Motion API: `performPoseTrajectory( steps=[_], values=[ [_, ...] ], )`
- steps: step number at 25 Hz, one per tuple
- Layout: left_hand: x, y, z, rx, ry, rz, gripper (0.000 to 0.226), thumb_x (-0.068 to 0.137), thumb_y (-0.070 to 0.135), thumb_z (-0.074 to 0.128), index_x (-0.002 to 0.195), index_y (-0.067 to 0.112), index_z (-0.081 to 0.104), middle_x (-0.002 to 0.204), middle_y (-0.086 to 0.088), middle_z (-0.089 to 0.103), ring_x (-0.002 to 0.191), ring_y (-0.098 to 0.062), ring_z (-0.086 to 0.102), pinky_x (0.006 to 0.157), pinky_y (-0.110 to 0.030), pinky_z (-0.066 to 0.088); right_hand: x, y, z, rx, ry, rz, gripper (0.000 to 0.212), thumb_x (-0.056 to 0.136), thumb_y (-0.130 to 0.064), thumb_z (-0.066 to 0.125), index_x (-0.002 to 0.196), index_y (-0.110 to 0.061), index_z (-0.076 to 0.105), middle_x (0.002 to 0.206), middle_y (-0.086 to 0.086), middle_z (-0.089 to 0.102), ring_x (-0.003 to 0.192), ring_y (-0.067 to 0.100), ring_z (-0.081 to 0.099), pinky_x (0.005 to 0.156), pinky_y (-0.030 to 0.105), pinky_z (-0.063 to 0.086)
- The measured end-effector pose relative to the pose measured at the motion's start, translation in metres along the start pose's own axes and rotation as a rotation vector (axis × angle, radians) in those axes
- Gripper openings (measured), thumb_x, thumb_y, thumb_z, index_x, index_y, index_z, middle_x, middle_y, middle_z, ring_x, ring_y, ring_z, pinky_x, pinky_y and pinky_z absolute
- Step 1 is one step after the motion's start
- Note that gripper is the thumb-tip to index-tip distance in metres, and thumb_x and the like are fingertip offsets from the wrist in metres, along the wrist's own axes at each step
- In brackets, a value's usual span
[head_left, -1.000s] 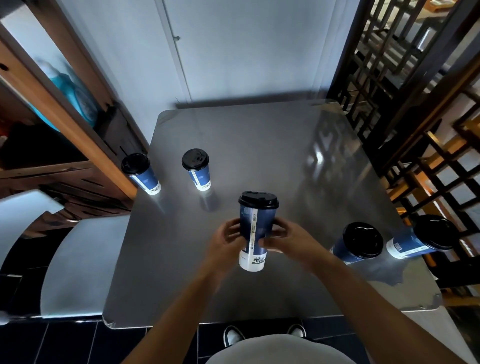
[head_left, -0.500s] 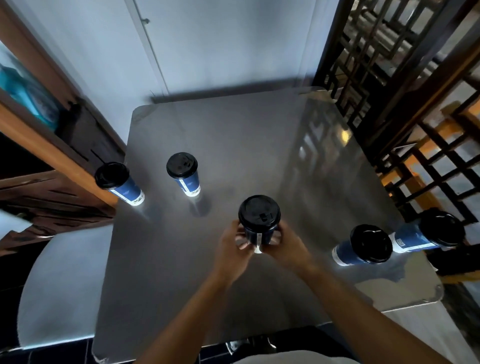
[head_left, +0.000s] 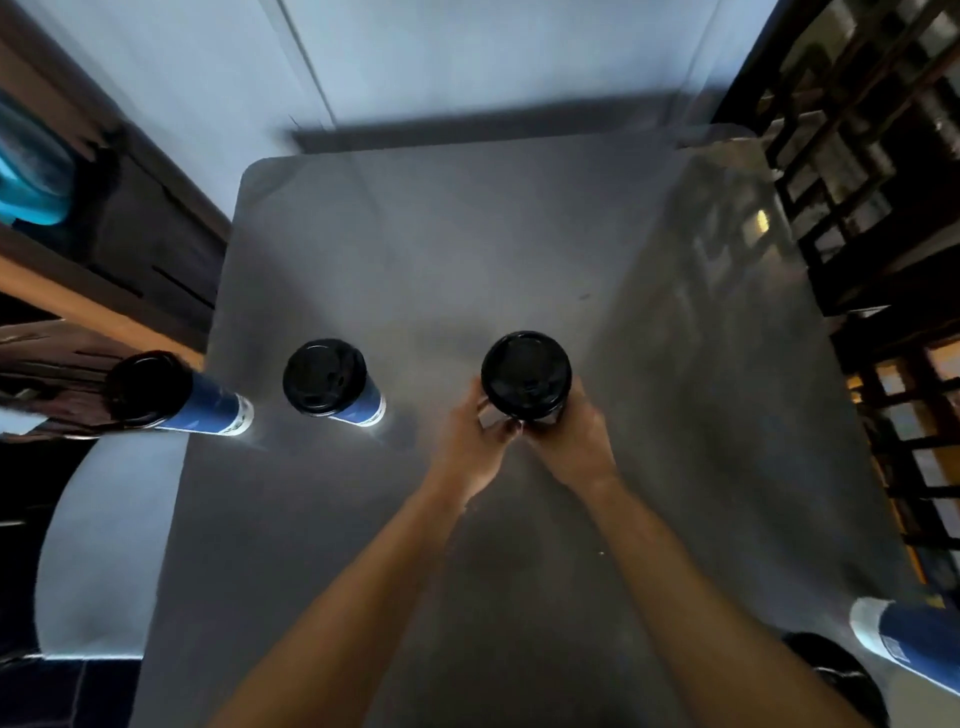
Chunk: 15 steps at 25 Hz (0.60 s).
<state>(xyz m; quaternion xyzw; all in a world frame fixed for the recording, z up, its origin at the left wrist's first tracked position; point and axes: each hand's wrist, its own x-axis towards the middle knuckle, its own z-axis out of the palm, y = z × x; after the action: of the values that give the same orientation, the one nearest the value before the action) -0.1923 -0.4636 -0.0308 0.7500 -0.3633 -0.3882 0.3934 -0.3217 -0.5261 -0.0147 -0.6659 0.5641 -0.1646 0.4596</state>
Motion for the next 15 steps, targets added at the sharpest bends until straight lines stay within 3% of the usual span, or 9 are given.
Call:
performPoseTrajectory(
  steps=[2,3,5,7,11,15],
  values=[
    [0.018,-0.001,0.005,-0.018,-0.002,-0.032,0.06,0.084,-0.001,0.074,0.135,0.024,0.054,0.112,0.013,0.067,0.113,-0.005,0.062,0.086,-0.008,0.048,0.02,0.003,0.001,0.001,-0.01,0.016,0.06,0.08,-0.014,0.077,0.134,-0.013,0.051,0.112,0.01,0.073,0.101,0.027,0.068,0.07,0.023,0.047],
    [0.025,-0.002,0.007,-0.019,-0.002,-0.038,0.06,0.085,-0.002,0.074,0.133,0.027,0.053,0.111,0.018,0.065,0.109,0.004,0.061,0.08,-0.002,0.046,0.027,0.005,0.002,0.003,-0.012,0.022,0.06,0.08,-0.015,0.077,0.134,-0.014,0.051,0.108,0.006,0.073,0.095,0.02,0.067,0.065,0.014,0.045],
    [0.033,-0.003,0.008,-0.005,-0.008,-0.028,0.059,0.086,-0.001,0.074,0.13,0.032,0.053,0.111,0.027,0.061,0.104,0.021,0.056,0.074,0.003,0.043,0.038,0.01,0.005,0.016,0.004,0.009,0.061,0.078,-0.014,0.079,0.133,-0.015,0.052,0.099,-0.005,0.067,0.085,0.009,0.059,0.059,-0.002,0.039],
    [0.039,-0.003,0.009,-0.006,-0.022,-0.034,0.06,0.087,0.001,0.074,0.128,0.038,0.051,0.115,0.026,0.061,0.105,0.028,0.051,0.074,0.004,0.043,0.045,0.015,0.008,0.018,0.012,0.007,0.06,0.077,-0.013,0.08,0.131,-0.015,0.053,0.1,-0.006,0.066,0.084,0.006,0.057,0.06,-0.006,0.037],
    [0.042,-0.007,0.007,0.001,-0.004,-0.041,0.057,0.086,0.007,0.077,0.134,0.03,0.055,0.124,0.011,0.066,0.111,0.02,0.054,0.078,0.002,0.043,0.048,0.018,0.012,0.006,0.012,-0.019,0.055,0.079,-0.014,0.078,0.128,-0.017,0.054,0.112,0.004,0.07,0.086,0.008,0.061,0.063,-0.004,0.04],
    [0.04,-0.009,0.003,-0.016,0.002,-0.051,0.061,0.084,0.005,0.076,0.134,0.032,0.054,0.125,0.016,0.065,0.116,0.006,0.057,0.077,0.002,0.043,0.048,0.015,0.018,0.015,0.003,0.0,0.055,0.08,-0.013,0.076,0.128,-0.017,0.052,0.113,0.004,0.069,0.097,0.019,0.068,0.062,-0.004,0.04]
  ],
)
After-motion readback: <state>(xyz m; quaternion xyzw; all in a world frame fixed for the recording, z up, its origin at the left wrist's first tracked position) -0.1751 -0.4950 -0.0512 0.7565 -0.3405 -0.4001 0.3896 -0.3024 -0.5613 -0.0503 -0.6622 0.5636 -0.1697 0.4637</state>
